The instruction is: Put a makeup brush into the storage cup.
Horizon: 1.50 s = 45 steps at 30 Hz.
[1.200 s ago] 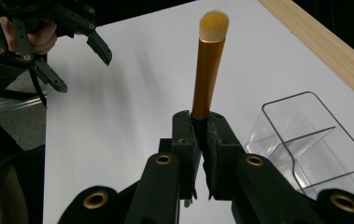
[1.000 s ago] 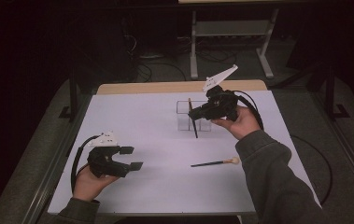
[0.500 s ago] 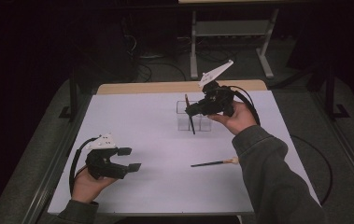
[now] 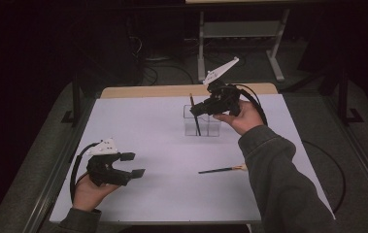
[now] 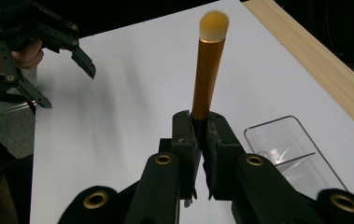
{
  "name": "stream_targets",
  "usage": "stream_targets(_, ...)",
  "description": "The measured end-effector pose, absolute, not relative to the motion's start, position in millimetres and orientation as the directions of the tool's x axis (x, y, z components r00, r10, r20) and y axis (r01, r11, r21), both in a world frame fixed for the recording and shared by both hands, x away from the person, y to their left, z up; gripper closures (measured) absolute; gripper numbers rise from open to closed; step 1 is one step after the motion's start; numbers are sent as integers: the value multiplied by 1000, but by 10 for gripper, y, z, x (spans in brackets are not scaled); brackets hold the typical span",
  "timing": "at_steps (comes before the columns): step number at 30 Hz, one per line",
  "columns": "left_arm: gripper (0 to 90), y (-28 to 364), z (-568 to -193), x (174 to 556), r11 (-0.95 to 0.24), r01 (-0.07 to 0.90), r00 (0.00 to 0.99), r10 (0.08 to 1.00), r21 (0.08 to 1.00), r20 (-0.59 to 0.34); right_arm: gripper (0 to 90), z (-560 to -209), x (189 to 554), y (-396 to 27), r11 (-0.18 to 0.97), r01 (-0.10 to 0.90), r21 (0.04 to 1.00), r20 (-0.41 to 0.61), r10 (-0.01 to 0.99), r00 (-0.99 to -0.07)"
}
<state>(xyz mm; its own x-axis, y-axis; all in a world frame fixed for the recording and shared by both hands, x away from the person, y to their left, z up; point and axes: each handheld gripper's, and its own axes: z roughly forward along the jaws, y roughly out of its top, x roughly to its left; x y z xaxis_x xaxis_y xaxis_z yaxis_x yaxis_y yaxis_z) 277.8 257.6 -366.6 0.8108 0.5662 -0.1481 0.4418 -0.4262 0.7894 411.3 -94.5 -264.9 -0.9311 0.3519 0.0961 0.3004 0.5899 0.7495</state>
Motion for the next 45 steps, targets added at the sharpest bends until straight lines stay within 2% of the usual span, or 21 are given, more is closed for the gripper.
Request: stream_targets(45,262,2659,-3654,2779,-419,444,805,574,792,-147,825,-2433,4580,-866,557,318,767,88,400,-913)
